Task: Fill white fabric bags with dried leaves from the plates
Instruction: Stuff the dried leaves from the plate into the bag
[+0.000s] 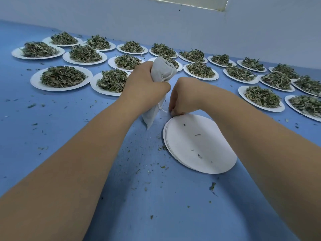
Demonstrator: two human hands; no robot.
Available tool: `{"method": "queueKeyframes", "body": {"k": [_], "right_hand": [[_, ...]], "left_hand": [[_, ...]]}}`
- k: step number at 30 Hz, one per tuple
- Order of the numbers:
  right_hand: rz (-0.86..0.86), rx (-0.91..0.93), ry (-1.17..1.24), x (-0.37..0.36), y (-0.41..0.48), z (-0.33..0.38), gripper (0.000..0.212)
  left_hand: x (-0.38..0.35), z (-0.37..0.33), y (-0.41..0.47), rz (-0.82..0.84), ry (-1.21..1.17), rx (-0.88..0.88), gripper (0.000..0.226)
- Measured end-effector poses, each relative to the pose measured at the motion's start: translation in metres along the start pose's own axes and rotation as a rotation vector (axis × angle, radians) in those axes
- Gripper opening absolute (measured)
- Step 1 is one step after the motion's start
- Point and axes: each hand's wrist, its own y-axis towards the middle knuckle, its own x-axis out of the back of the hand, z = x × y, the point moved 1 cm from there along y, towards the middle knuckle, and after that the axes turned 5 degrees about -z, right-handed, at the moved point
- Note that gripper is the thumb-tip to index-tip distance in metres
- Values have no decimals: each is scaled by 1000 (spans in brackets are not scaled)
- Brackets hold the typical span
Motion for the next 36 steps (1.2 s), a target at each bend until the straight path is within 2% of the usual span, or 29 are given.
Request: {"method": "queueKeyframes", "body": {"k": [4,7,9,11,13,17,21,23,25,28,31,34,36], "right_hand": [[-74,-37,245,8,-7,-12,14],[-355,-62,642,23,-17,-31,10],[-518,13,905,35,-26,-36,10],[-549,127,1017,44,-31,-33,11],[-514,212,963,48,-32,-24,12],[-411,226,619,53,-30,-7,12],[-432,178,593,55,-24,-4,4],[-395,188,587,53,-23,-5,9],[-327,238,599,48,-24,-5,15],[-237,238,589,37,-22,0,43],[-319,349,663,37,-16,10,35],[-471,355,786,39,-8,14,34],[-440,408,716,34,0,19,32]], "left_hand": [[1,0,0,-15,32,-23,28],[0,1,1,-2,31,-21,23],[-2,2,1,14,41,-16,23],[-4,2,0,16,57,-16,26],[-4,1,-1,28,54,-28,26],[-6,-3,-3,25,59,-46,31],[-5,-3,-1,12,87,-76,21],[-6,-1,1,5,98,-68,28],[-9,3,6,-2,113,-52,20],[-8,10,12,-50,142,-62,21],[-2,14,17,-90,78,-61,25],[5,14,20,-116,61,-55,21],[8,14,22,-132,69,-52,23]]}}
